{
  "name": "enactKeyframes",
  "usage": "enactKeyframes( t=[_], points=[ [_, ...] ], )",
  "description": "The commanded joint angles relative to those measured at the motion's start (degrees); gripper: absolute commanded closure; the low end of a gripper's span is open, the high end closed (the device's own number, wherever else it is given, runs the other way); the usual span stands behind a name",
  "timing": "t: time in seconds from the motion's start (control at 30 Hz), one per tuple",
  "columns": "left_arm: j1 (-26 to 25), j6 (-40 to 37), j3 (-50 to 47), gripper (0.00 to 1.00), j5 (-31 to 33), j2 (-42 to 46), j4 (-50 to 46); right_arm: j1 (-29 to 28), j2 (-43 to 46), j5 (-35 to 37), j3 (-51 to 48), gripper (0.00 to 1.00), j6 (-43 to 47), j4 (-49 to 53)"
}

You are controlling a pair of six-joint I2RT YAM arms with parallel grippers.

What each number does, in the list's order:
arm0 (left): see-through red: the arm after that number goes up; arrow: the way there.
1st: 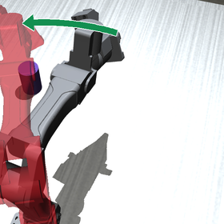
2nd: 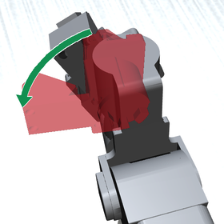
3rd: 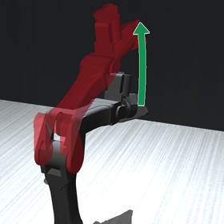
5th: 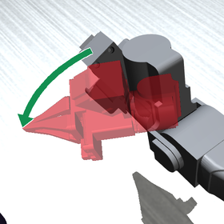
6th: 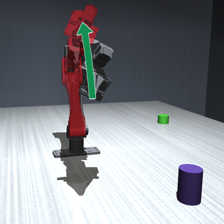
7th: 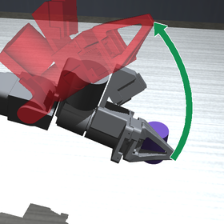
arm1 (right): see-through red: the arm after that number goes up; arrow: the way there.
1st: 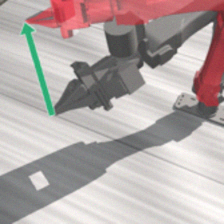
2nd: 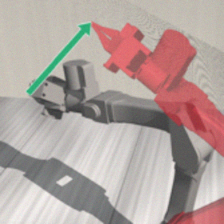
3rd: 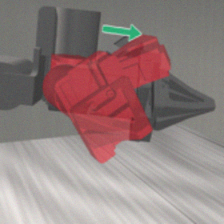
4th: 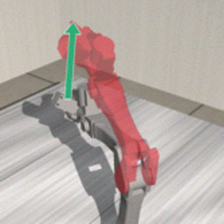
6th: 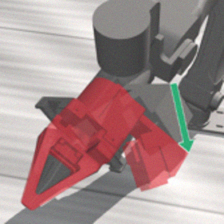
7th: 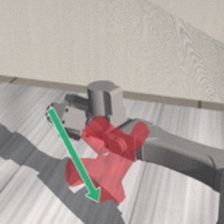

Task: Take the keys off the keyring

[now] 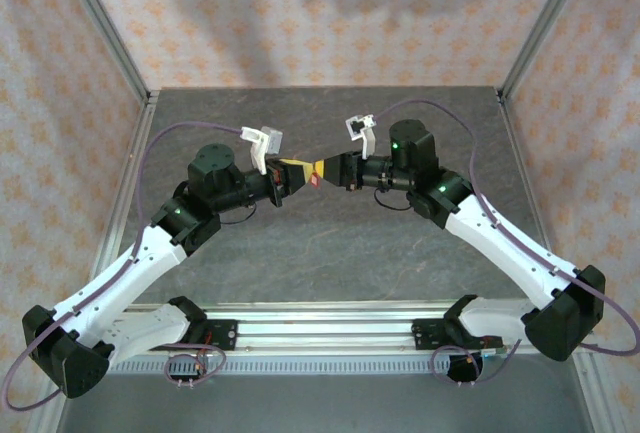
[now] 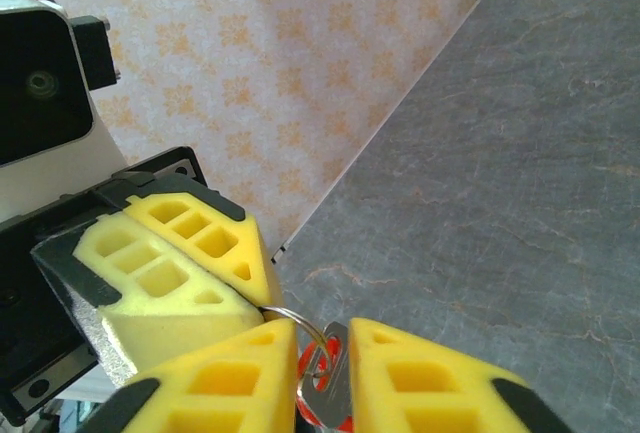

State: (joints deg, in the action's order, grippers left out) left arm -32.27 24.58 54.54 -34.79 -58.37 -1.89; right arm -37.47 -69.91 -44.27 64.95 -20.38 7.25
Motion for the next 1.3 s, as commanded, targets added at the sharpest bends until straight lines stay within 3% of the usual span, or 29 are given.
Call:
enactKeyframes(
  t=[0.0,0.33,0.8,0.97,1.13,1.27],
  points=[
    [-0.7,0.8,0.1,1.00,0.4,0.2,3.2,-0.3,0.3,-0.8,0.5,0.86,0.1,-2.0],
    [-0.6,0.9,-0.3,1.00,1.1,0.6,3.3,-0.3,1.2,1.3,1.3,0.96,2.4,1.0],
    [-0.7,0.9,-1.0,0.97,0.7,1.3,3.3,-0.3,1.7,3.2,2.4,1.00,4.2,2.7],
    [-0.7,1.4,-1.3,1.00,0.8,1.7,4.0,-0.3,1.8,3.6,2.1,0.84,4.0,2.9],
    [-0.7,2.6,-1.4,1.00,0.9,2.0,5.3,-0.3,4.6,3.0,-0.1,0.56,4.2,1.3],
    [-0.7,4.3,-0.8,1.00,-1.2,1.5,6.9,0.2,6.7,0.3,-4.0,0.43,3.1,-3.0]
  ],
)
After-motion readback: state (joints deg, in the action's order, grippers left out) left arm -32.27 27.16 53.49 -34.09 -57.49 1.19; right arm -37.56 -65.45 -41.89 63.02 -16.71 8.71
